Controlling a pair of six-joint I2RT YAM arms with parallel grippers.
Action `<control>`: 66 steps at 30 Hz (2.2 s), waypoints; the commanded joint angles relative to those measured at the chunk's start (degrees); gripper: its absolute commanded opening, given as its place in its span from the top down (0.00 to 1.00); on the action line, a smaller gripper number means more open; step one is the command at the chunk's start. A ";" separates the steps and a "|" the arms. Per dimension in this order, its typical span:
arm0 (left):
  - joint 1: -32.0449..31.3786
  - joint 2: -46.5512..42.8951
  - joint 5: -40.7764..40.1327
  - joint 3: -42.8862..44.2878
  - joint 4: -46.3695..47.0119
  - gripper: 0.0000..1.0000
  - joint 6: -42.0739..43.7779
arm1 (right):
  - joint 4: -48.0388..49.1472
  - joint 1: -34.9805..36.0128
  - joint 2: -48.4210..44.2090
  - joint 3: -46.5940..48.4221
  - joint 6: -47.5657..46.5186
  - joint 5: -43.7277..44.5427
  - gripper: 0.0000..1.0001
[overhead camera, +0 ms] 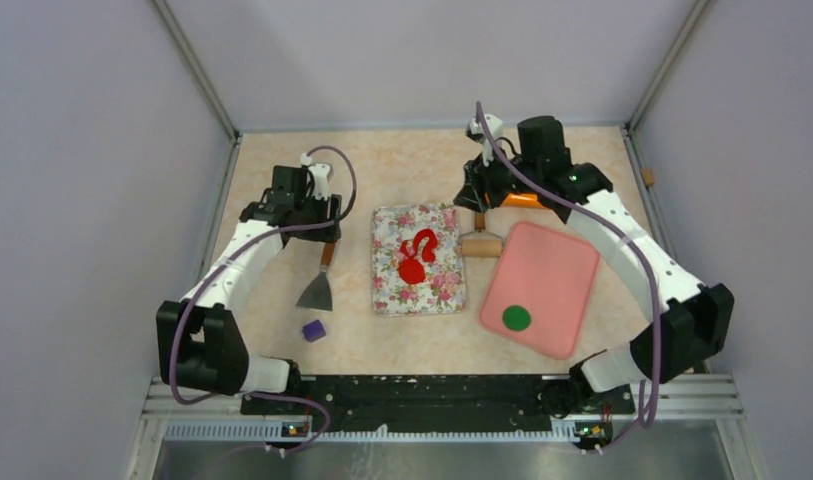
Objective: Roll out the dumpling wrappers from the dough
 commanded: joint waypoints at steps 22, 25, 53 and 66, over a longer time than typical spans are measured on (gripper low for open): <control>1.26 17.87 -3.86 -0.22 -2.04 0.44 10.22 | -1.25 -1.15 -9.34 -5.86 2.22 11.67 0.50; 1.28 18.84 -4.26 -0.80 -0.77 0.49 10.75 | -0.34 -1.47 -8.73 -6.29 3.50 12.10 0.51; 0.71 -1.14 23.42 -8.76 -1.30 1.00 28.57 | 11.93 -1.43 9.11 -4.60 25.49 -11.55 0.34; -4.40 -5.05 24.91 -14.46 3.77 1.00 29.00 | 17.45 8.17 29.40 11.15 35.88 -20.19 0.28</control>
